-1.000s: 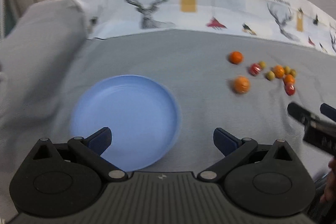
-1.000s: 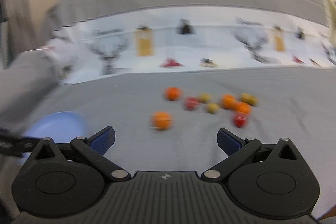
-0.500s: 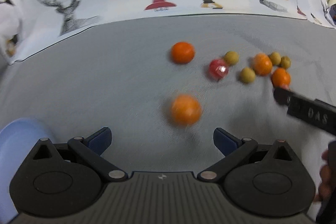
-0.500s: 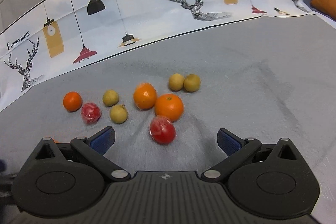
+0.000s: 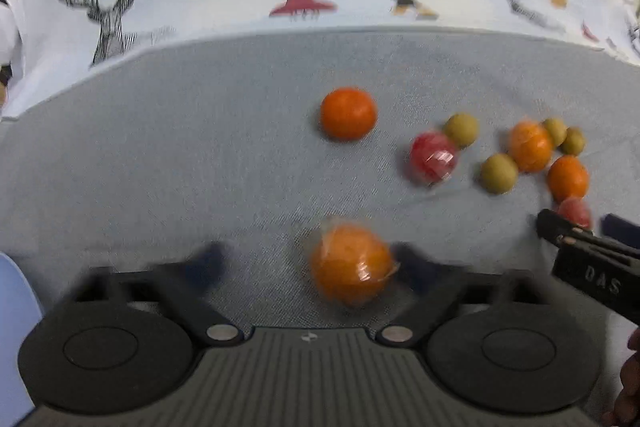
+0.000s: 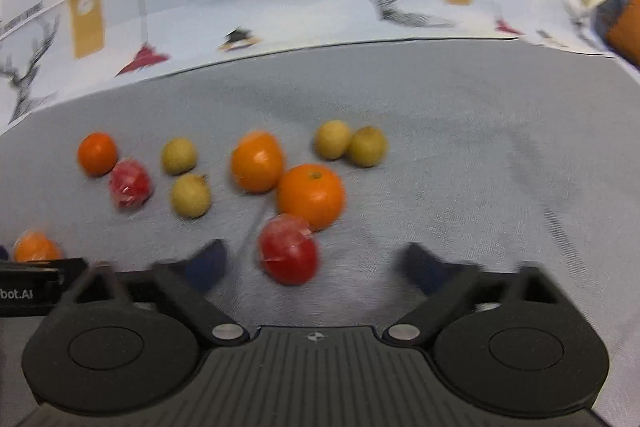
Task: Organize fruits
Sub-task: 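Grasp the wrapped orange with the left gripper while the right gripper grasps a red plum, then carry the wrapped orange and red plum to the blue plate and release both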
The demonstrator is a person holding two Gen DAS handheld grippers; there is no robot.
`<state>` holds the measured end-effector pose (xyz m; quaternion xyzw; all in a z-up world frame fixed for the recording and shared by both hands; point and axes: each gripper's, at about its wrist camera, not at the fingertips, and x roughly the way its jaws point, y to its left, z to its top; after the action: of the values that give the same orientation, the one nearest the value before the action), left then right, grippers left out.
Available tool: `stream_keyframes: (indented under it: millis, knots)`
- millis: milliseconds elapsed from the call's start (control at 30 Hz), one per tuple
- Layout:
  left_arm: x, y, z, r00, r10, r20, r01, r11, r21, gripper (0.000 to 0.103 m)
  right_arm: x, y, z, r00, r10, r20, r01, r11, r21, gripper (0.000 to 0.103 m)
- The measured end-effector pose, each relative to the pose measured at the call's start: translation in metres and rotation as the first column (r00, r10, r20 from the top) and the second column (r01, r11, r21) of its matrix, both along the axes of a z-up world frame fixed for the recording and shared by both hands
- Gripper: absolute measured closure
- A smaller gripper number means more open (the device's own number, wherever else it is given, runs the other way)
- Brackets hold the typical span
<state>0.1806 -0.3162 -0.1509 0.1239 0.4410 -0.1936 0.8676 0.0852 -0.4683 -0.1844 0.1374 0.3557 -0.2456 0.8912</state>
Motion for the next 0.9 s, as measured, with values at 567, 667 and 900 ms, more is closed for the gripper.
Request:
stream_keyframes:
  millis: [567,667,900]
  knots:
    - [-0.068,0.090,0.082,0.995,0.083,-0.053,-0.082,0.996,0.017,0.061,-0.043,-0.020,0.043,0.981,-0.123,0.151,0.106,0.988,0.114,0.074]
    - [-0.088,0.130,0.101,0.990,0.139,-0.039,-0.137,0.990,0.040,0.061,-0.053,0.004,0.063,0.978,-0.075,0.195,0.050,0.991,0.128,0.074]
    - [-0.139,0.219,0.140,0.974,0.227,-0.009,-0.227,0.973,0.035,0.061,-0.120,0.096,0.118,0.947,0.174,0.271,-0.204,0.975,0.088,0.074]
